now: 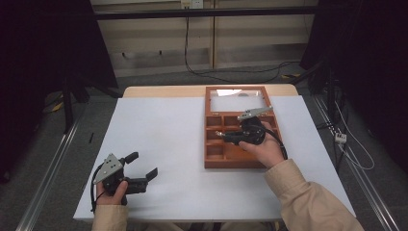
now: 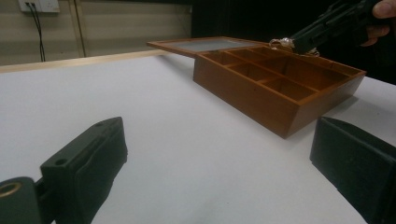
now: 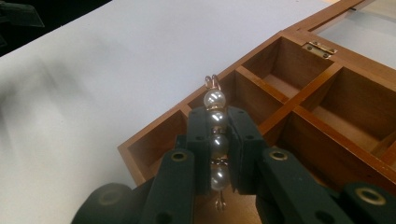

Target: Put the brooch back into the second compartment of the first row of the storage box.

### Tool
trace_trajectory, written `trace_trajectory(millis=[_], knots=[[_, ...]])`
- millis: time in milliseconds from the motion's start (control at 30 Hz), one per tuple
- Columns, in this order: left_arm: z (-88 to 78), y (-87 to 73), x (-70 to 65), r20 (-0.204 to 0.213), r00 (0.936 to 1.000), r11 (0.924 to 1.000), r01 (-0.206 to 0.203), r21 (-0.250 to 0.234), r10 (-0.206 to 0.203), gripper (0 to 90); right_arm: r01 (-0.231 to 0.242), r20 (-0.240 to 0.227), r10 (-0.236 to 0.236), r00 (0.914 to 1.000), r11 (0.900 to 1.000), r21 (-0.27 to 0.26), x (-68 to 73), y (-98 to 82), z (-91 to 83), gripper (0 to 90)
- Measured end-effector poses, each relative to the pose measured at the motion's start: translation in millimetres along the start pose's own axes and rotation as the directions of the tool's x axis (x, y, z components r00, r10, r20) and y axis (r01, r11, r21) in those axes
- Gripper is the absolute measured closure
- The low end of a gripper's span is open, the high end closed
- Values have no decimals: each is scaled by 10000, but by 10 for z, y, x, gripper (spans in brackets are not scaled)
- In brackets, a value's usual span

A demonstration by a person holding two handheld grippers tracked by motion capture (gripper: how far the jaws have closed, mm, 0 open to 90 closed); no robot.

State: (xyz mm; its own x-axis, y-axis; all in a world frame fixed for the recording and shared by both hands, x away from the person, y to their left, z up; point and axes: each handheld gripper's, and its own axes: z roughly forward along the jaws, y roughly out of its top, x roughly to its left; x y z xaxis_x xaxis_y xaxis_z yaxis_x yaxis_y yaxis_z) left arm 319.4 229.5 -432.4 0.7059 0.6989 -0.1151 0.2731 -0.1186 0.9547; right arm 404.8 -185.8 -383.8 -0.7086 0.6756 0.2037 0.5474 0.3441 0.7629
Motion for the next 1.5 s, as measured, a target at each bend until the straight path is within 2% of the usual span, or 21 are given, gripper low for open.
trace_trajectory(millis=[1133, 1500], knots=[[0, 1, 0, 20, 10000, 10000, 15, -18, -15, 38, 2, 325, 0, 9995, 10000, -51, -144, 74, 8, 808], [2, 1, -3, 24, 10000, 10000, 32, -34, -32, 38, -12, 580, 19, 9983, 9999, -110, -229, 113, -13, 808]])
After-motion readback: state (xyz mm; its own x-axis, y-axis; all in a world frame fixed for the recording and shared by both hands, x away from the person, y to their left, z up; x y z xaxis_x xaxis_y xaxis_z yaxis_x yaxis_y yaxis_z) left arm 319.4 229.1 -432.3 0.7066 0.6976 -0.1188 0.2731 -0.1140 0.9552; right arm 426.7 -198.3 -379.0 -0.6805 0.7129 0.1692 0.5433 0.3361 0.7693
